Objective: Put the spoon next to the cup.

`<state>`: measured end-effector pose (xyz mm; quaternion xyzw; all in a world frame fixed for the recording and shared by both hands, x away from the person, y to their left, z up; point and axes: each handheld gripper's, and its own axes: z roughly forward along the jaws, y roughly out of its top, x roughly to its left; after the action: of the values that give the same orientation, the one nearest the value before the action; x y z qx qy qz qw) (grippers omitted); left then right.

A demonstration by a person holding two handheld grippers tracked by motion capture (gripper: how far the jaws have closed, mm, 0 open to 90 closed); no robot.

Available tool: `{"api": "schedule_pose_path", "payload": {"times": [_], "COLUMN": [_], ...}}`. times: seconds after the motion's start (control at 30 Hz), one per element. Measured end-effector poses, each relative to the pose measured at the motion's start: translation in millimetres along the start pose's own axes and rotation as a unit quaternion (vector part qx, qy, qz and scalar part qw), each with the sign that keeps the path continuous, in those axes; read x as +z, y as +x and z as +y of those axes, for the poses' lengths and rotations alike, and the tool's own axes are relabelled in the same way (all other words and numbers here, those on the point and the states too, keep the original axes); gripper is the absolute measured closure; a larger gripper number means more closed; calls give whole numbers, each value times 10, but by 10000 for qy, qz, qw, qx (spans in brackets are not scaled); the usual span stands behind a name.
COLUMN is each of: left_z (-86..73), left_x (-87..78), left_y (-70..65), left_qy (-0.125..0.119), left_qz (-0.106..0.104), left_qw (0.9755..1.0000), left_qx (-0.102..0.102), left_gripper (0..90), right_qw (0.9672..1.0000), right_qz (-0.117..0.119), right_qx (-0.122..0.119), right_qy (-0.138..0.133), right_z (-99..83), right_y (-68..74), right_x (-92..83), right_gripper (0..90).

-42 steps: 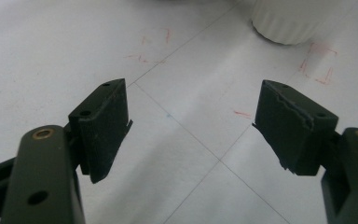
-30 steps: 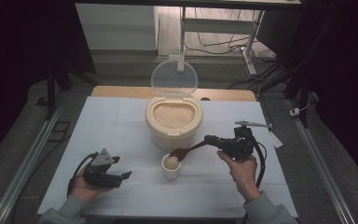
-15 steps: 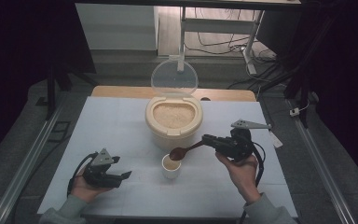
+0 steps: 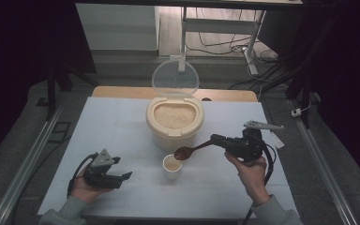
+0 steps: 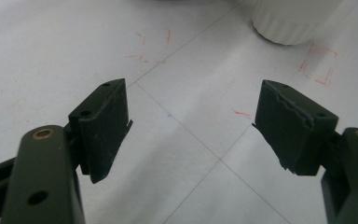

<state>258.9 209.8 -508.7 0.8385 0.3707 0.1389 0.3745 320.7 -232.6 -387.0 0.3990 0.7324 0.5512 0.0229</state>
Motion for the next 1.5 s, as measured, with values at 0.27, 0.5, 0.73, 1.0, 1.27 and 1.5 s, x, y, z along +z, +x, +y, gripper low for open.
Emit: {"api": "schedule_pose_path", "payload": {"times": [0.27, 0.5, 0.73, 1.0, 1.27, 1.5], "left_z": [4, 8, 7, 7, 4, 6], "left_x": [11, 21, 17, 13, 18, 17], "left_y": [-1, -3, 2, 3, 7, 4], "left_qy": [26, 32, 18, 16, 35, 34], "left_qz": [5, 1, -2, 0, -2, -13], "left_qw": [10000, 10000, 10000, 10000, 10000, 10000], "left_qx": [16, 11, -2, -7, 1, 12], "left_gripper": [258, 258, 258, 259, 259, 258], "right_qw": [9999, 9999, 9992, 9953, 9892, 9809], "right_qz": [-14, -45, 51, 303, 509, 670], "right_qx": [79, 81, 81, 11, 2, -61], "right_qy": [-64, 44, 377, 921, 1375, 1825], "right_z": [-43, -79, -85, -100, -132, -182], "right_y": [-84, -166, -209, -188, -173, -156], "right_x": [-204, -295, -288, -153, 9, 145], "right_gripper": [826, 825, 826, 825, 825, 824]}}
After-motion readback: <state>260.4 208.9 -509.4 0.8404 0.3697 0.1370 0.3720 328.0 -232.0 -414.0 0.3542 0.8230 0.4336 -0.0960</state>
